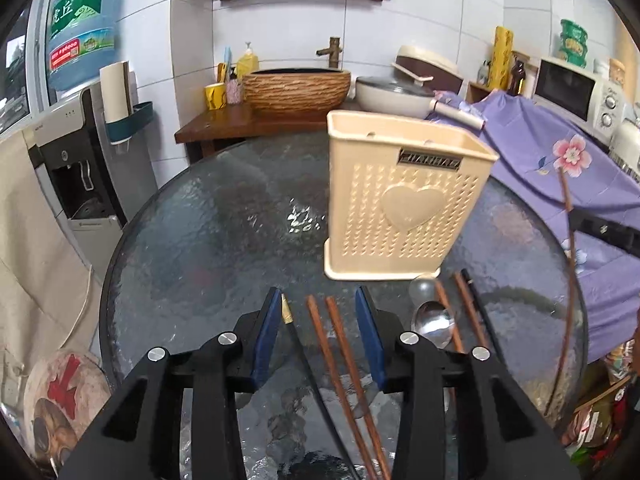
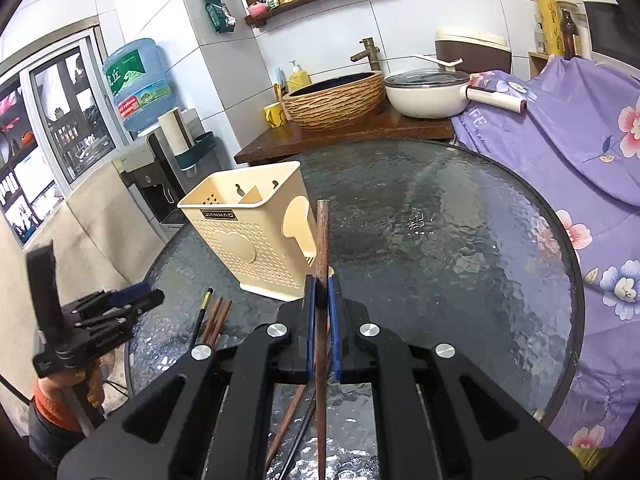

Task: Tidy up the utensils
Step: 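Grasp a black gold-tipped chopstick with the left gripper while the right lifts its chopstick, then carry both chopsticks over the cream holder and open both grippers to drop them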

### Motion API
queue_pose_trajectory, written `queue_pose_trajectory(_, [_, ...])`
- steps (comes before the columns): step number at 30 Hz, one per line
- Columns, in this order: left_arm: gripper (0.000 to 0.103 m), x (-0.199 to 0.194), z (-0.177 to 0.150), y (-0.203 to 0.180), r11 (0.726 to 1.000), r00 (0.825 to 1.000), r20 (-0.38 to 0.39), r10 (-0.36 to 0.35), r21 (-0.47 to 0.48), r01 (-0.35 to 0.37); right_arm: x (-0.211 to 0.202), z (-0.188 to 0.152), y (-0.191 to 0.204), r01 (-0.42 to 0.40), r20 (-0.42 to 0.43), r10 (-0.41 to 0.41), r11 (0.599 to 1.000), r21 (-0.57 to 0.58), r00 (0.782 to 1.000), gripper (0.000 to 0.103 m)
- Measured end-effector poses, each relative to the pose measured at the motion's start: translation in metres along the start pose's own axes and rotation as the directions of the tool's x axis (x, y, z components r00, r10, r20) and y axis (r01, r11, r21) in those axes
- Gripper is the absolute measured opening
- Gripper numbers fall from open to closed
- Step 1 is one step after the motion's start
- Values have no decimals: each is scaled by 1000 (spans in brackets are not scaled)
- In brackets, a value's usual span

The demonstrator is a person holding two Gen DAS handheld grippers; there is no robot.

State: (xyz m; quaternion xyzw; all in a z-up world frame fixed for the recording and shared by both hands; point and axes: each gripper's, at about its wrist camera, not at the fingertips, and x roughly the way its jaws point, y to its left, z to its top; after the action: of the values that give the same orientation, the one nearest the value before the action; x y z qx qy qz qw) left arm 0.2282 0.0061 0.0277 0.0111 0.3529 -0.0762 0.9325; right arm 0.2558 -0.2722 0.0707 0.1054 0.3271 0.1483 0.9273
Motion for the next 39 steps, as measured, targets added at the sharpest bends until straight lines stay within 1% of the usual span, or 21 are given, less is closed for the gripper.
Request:
queue_pose_trajectory(4, [38, 21, -5, 20, 998, 996, -82, 34, -45, -38, 0, -1, 0, 2, 0, -2, 1000, -2, 1000, 7])
queue_pose_trajectory(5, [38, 31, -7, 28, 996, 992, -117, 52, -62, -59, 0, -1, 0, 4, -2, -4, 1000, 2, 1000, 7])
queue_pose_trajectory(7, [38, 42, -10, 34, 994, 985, -154, 71, -70, -82, 0, -2, 1, 5, -4, -5, 1000, 3, 1000, 7])
queue_pose_trajectory(8, [37, 50, -12, 34, 994, 981, -178, 74, -65, -87, 1, -3, 2, 5, -5, -5, 1000, 2, 1000, 7])
queue_pose_trajectory(10, [36, 60, -17, 32, 996, 976, -211, 47, -65, -62, 2, -4, 2, 3, -10, -3, 1000, 3, 1000, 7])
queue_pose_trajectory(13, [33, 71, -20, 25, 997, 971, -235, 47, -49, -60, 4, -4, 3, 6, -13, -6, 1000, 1, 1000, 7])
queue_pose_trajectory(15, [25, 76, -20, 23, 996, 967, -246, 62, -43, -75, 5, -4, 4, 8, -18, -8, 1000, 0, 1000, 7])
queue_pose_trajectory(19, [22, 87, -18, 19, 996, 960, -270, 66, -37, -79, 6, -3, 4, 14, -20, -14, 1000, -2, 1000, 7])
queue_pose_trajectory(22, [20, 93, -14, 15, 995, 959, -268, 92, -17, -100, 8, -2, 4, 14, -23, -14, 1000, 3, 1000, 7])
queue_pose_trajectory(25, [17, 99, -8, 12, 995, 956, -277, 92, -11, -99, 11, -2, 5, 15, -27, -15, 1000, 1, 1000, 7])
queue_pose_trajectory(27, [11, 103, -5, 11, 995, 955, -282, 92, -9, -99, 11, -1, 6, 17, -26, -17, 1000, 0, 1000, 7])
queue_pose_trajectory(31, [7, 107, -1, 9, 995, 955, -280, 95, -6, -101, 11, 0, 8, 22, -20, -22, 1000, -7, 1000, 7])
queue_pose_trajectory(34, [7, 106, -3, 7, 995, 959, -269, 88, -14, -95, 8, 1, 9, 24, -10, -25, 1000, -15, 1000, 7])
queue_pose_trajectory(36, [7, 105, -1, 9, 996, 963, -262, 61, -39, -74, 6, 1, 10, 24, -3, -24, 1000, -19, 1000, 7])
queue_pose_trajectory(39, [7, 92, 3, 10, 997, 975, -215, 50, -49, -62, 3, 2, 10, 21, 5, -21, 1000, -22, 1000, 7])
